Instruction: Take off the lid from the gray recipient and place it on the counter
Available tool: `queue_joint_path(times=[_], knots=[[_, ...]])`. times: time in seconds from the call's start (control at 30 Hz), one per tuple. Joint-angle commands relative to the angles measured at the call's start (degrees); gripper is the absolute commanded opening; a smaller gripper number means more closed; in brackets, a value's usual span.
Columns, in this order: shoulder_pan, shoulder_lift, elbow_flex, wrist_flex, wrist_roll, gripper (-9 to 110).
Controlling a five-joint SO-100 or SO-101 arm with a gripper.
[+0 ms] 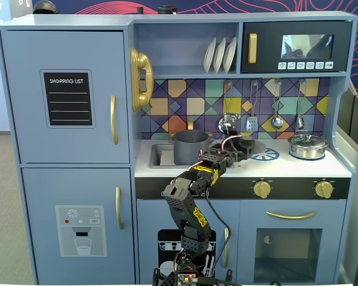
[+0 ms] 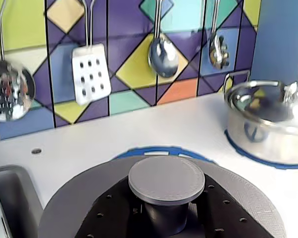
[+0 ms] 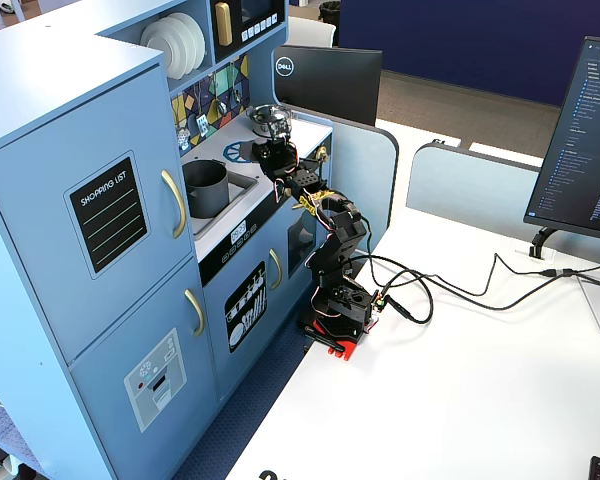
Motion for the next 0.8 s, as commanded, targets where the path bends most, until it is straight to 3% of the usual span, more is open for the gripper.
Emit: queue_joint_path(times=[0.0,0.63,0.7,0.77], knots=[[1.4,-2.1,0.3,-6.5,-0.1,0],[1.8,-16.0,-2.9,-14.2,1.0,0],[2.5,-15.4,-2.1,-14.9,2.7,18],[3.8,-14.0,-1.4,-14.3,2.5,29]])
